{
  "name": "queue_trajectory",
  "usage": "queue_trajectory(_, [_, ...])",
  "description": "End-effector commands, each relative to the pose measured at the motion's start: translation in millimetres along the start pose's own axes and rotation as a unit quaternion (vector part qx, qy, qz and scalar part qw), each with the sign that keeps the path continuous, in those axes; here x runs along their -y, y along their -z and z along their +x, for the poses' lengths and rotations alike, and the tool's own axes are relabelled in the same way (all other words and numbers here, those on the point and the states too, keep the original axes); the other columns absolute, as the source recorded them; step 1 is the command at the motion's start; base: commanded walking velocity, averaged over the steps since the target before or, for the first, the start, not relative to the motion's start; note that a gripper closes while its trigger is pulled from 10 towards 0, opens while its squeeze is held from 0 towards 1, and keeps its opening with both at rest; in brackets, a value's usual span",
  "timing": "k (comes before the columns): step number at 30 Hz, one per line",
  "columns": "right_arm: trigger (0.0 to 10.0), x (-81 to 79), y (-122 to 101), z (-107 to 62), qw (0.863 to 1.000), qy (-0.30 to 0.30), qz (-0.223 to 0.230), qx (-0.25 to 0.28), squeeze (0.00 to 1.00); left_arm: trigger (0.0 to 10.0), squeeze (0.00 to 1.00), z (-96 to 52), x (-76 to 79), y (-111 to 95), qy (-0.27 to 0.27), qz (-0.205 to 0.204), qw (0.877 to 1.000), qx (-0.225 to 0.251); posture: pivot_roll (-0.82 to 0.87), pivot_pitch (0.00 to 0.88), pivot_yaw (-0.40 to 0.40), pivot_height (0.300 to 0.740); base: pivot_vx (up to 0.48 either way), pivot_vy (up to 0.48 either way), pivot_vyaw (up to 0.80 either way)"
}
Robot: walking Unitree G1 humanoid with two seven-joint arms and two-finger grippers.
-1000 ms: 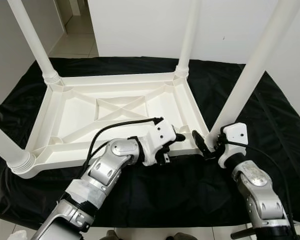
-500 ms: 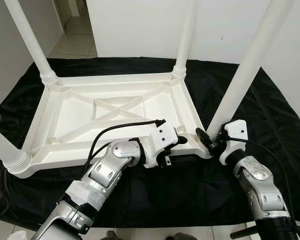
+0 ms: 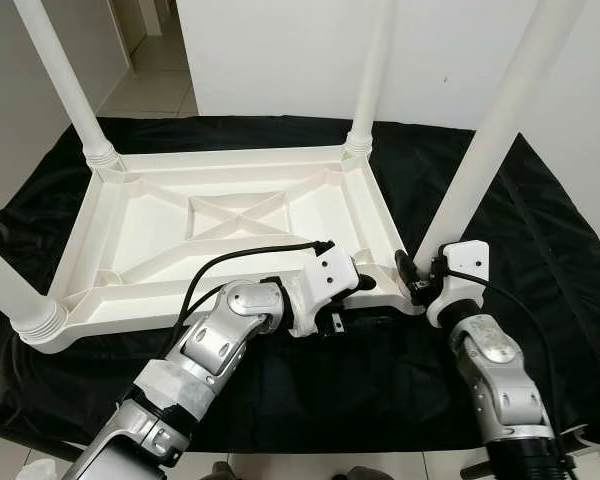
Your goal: Building children table
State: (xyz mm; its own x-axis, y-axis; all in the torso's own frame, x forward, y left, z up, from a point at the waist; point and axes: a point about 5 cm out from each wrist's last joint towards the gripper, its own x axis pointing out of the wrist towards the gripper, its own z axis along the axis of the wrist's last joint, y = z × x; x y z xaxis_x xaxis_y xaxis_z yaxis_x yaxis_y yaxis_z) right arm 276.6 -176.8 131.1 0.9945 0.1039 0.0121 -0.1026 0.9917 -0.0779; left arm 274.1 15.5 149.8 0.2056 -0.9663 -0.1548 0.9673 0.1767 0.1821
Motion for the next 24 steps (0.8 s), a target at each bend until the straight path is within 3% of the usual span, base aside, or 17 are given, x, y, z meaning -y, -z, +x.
queue_trajectory(1, [10.0,-1.1,13.1,-3.6,0.998,0.035,0.014,-0.041,0.0,10.0,0.0,0.9,2.1,1.4,0.021,0.007,1.0,-0.008,-0.08,0.0,0.011,0.74,0.0,0.0,0.0])
queue_trajectory(5, [10.0,-10.8,15.3,-7.3,0.993,0.1,0.03,-0.05,0.0,10.0,0.0,1.7,1.8,1.8,0.019,0.007,1.0,-0.009,-0.08,0.0,0.008,0.74,0.0,0.0,0.0])
queue_trajectory(6, [10.0,-19.4,17.6,-10.6,0.985,0.155,0.034,-0.063,0.0,10.0,0.0,2.1,1.2,1.3,0.019,0.007,1.0,-0.007,-0.08,0.0,0.005,0.74,0.0,0.0,0.0])
queue_trajectory(9, [10.0,-22.7,17.0,-11.2,0.982,0.173,0.036,-0.063,0.0,10.0,0.0,2.2,1.2,0.6,0.02,0.006,1.0,-0.004,-0.07,0.0,0.004,0.74,0.0,0.0,0.0])
queue_trajectory(10, [10.0,-27.7,14.4,-11.7,0.976,0.203,0.05,-0.054,0.0,10.0,0.0,2.3,0.7,0.2,0.018,0.007,1.0,-0.004,-0.07,0.0,0.001,0.74,0.0,0.0,0.0])
queue_trajectory(14, [10.0,-34.5,12.6,-9.8,0.975,0.203,0.079,-0.046,0.0,10.0,0.0,2.2,-0.5,0.2,0.014,0.009,1.0,-0.004,-0.07,0.0,0.001,0.74,0.0,0.0,0.0])
queue_trajectory(23, [10.0,-25.2,7.3,-10.8,0.974,0.208,0.081,-0.023,0.0,10.0,0.0,1.9,-1.1,-0.3,0.015,0.011,1.0,-0.004,-0.07,0.0,0.004,0.74,0.0,0.0,0.0])
queue_trajectory(24, [10.0,-23.8,7.3,-11.6,0.974,0.208,0.085,-0.02,1.0,10.0,0.0,1.8,-1.0,-0.2,0.015,0.011,1.0,-0.004,-0.06,0.0,0.004,0.74,0.0,0.0,0.0])
